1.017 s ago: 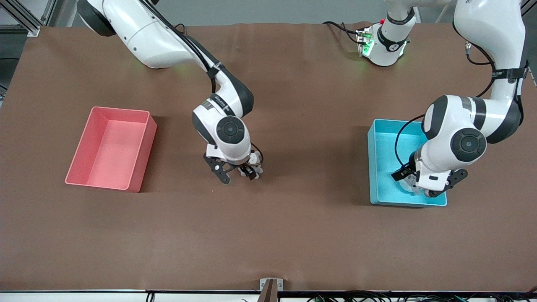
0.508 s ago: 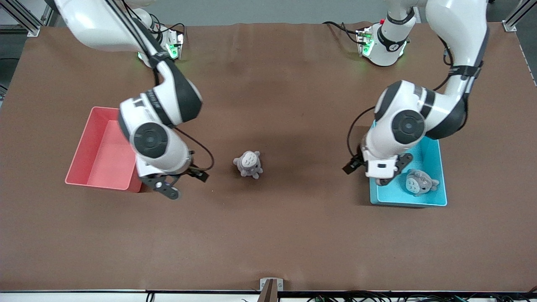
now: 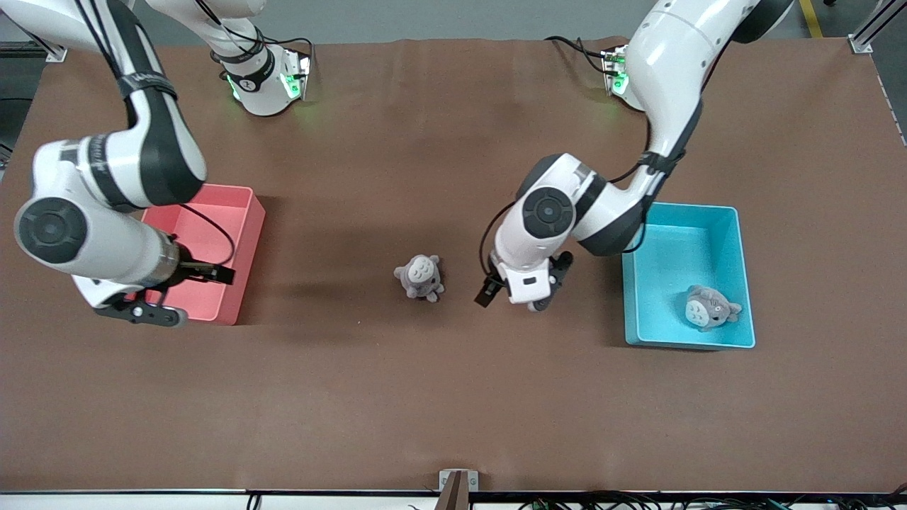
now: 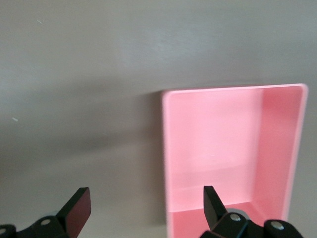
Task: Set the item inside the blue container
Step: 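Set the second plush on the table while the left gripper returns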
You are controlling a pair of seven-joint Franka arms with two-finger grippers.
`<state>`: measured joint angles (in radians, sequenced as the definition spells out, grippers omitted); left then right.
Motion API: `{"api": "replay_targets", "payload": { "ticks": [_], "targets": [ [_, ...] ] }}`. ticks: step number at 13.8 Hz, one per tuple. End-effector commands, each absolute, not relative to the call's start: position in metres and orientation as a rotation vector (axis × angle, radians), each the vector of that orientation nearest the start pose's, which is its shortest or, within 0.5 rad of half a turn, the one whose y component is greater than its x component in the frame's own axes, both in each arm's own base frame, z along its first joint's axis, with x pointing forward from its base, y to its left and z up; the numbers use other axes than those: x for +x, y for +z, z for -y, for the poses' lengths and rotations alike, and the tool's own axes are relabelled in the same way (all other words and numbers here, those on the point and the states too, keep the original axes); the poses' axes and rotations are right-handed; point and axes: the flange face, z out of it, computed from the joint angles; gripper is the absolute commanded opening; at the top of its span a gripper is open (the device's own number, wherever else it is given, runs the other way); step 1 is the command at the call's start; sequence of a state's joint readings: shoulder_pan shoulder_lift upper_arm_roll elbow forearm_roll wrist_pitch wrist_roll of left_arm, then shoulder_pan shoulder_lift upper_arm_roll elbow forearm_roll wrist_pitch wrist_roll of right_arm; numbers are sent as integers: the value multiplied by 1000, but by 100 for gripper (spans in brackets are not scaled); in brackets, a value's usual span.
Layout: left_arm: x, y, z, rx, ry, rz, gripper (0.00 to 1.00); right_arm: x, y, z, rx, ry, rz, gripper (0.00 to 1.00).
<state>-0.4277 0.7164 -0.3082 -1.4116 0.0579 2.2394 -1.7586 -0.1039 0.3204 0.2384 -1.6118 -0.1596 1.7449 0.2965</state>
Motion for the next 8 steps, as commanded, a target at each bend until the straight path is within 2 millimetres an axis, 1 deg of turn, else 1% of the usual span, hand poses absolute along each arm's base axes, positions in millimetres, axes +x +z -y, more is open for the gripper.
{"api": "replay_targets", "payload": {
  "ticks": [1, 2, 3, 4, 5, 7, 8],
  "targets": [
    [578, 288, 493, -2811, 164, 1970, 100, 599, 445, -18, -3239, 267, -89, 100],
    [570, 281, 506, -2795, 179, 2026, 100, 596, 451, -3, -3229, 262, -103, 100],
    [567, 273, 517, -2758, 203, 2090, 100, 593, 457, 11, -3210, 262, -95, 100],
    [560, 267, 532, -2721, 231, 2142, 100, 590, 461, 27, -3207, 272, -82, 100],
    [558, 263, 544, -2685, 253, 2200, 100, 586, 468, 38, -3211, 267, -72, 100],
    [549, 256, 557, -2702, 230, 2206, 100, 580, 479, 47, -3219, 276, -88, 100],
    [543, 241, 562, -2691, 226, 2192, 100, 577, 485, 49, -3221, 272, -95, 100]
  ]
}}
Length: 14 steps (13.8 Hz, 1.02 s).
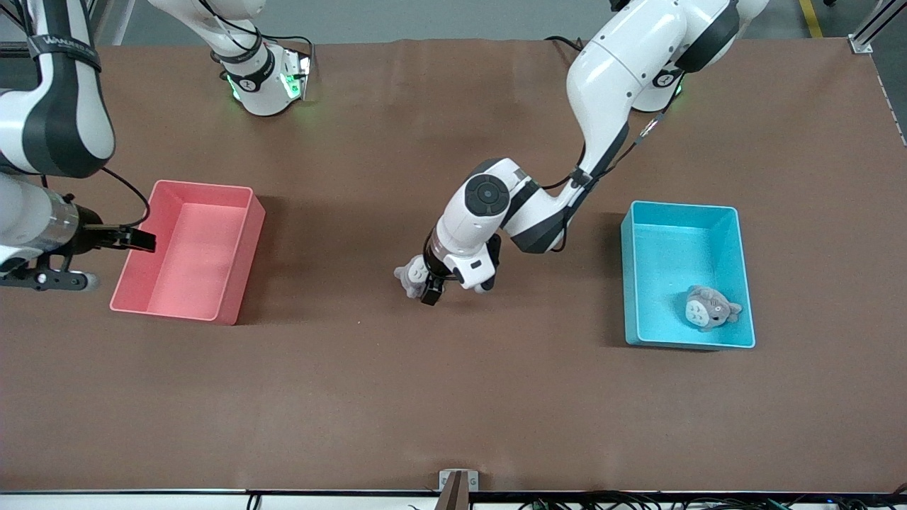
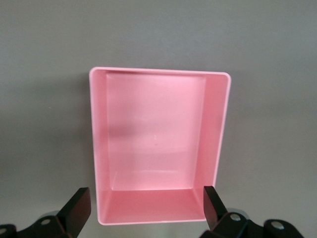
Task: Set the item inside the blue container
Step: 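Grasp the second plush with the left gripper while the right arm withdraws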
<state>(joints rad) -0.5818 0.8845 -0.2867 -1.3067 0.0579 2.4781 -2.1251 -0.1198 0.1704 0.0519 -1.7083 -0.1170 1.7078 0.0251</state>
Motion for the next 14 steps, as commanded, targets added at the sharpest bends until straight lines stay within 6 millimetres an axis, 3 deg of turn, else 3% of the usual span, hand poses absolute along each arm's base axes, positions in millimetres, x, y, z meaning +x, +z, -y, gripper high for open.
{"api": "replay_targets", "payload": {
  "ticks": [1, 4, 8, 13, 14],
  "targets": [
    [544, 230, 559, -2673, 211, 2204, 100, 574, 491, 49, -3223, 275, -100, 100],
    [541, 212, 561, -2530, 248, 2355, 100, 566, 511, 41, -3230, 244, -87, 100],
    [530, 192, 567, -2520, 258, 2347, 100, 563, 528, 40, -3230, 209, -91, 100],
    [525, 183, 574, -2564, 262, 2372, 100, 568, 562, 37, -3189, 146, -118, 100],
    [521, 182, 578, -2575, 262, 2357, 95, 570, 576, 35, -3193, 112, -117, 100]
  ]
}}
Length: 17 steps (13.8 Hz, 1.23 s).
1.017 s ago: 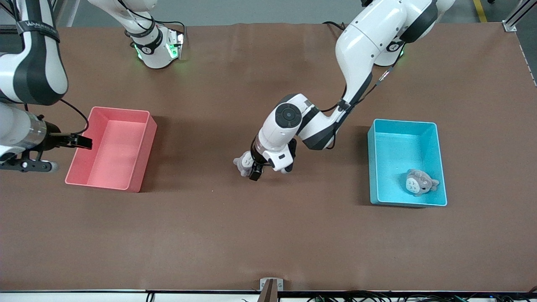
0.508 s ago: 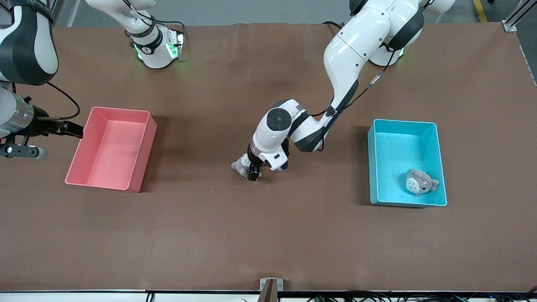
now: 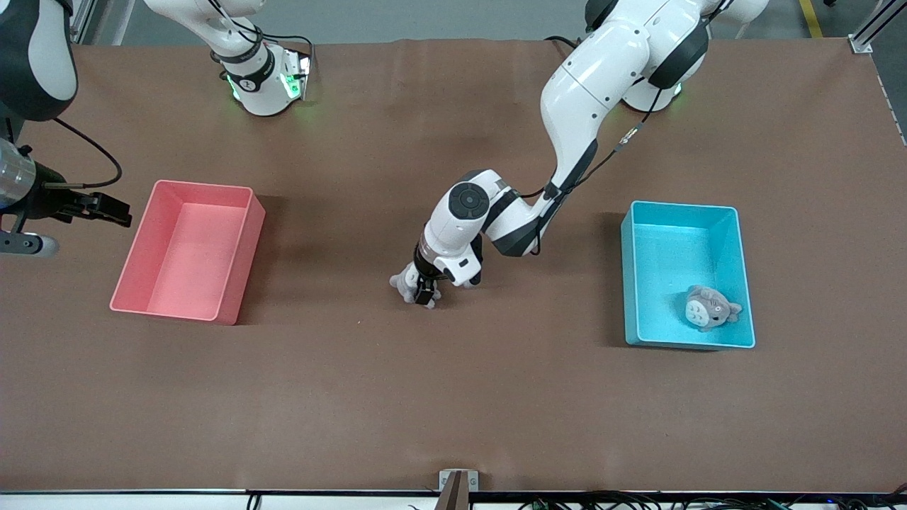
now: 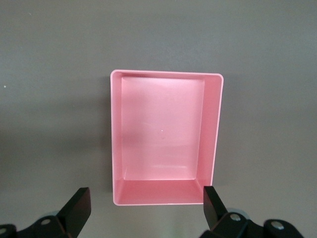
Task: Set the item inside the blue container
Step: 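Grasp the second plush with the left gripper while the right arm withdraws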
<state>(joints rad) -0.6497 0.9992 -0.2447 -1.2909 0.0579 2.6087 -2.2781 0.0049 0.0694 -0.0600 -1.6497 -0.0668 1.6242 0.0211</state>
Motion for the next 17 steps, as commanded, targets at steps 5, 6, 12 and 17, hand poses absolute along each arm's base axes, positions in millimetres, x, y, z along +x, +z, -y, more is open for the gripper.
{"api": "replay_targets", "payload": {
  "ticks": [5, 6, 12, 17],
  "targets": [
    [523, 183, 576, -2595, 239, 2341, 15, 572, 590, 43, -3177, 109, -133, 100],
    [524, 189, 576, -2622, 216, 2321, 8, 573, 597, 43, -3180, 85, -136, 100],
    [559, 272, 533, -2714, -110, 2075, 2, 568, 594, 44, -3167, 183, -159, 100],
    [579, 365, 442, -2867, -258, 1722, 1, 565, 589, 45, -3155, 219, -163, 100]
  ]
}}
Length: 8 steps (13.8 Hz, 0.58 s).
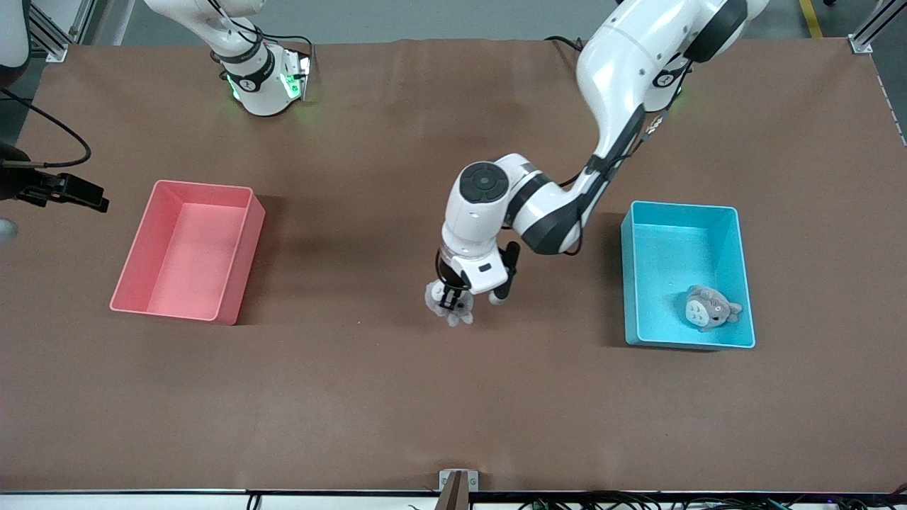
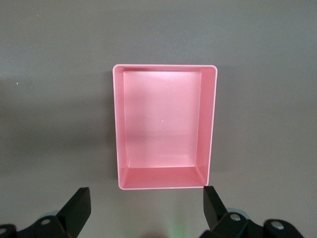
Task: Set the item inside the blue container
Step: 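Carry the second plush over the blue box with the left gripper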
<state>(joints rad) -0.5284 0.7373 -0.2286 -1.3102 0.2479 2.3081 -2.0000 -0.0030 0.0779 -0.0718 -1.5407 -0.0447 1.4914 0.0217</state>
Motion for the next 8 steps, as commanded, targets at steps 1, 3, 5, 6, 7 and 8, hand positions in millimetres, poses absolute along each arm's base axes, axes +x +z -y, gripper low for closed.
{"api": "replay_targets", "payload": {
  "ticks": [1, 3, 5, 6, 7, 8],
  "targets": [
    [576, 370, 417, -2899, -272, 1609, 1, 562, 583, 46, -3150, 241, -163, 100],
    [580, 375, 367, -2935, -275, 1452, 3, 556, 586, 48, -3145, 238, -170, 100],
    [586, 373, 312, -2976, -260, 1263, 3, 549, 589, 47, -3145, 233, -165, 100],
    [589, 373, 289, -2990, -252, 1199, 3, 546, 592, 47, -3144, 228, -165, 100],
    [593, 374, 264, -3011, -243, 1111, 3, 541, 595, 46, -3144, 223, -162, 100],
    [593, 372, 245, -3044, -209, 1003, 3, 533, 600, 47, -3141, 213, -165, 100]
  ]
}}
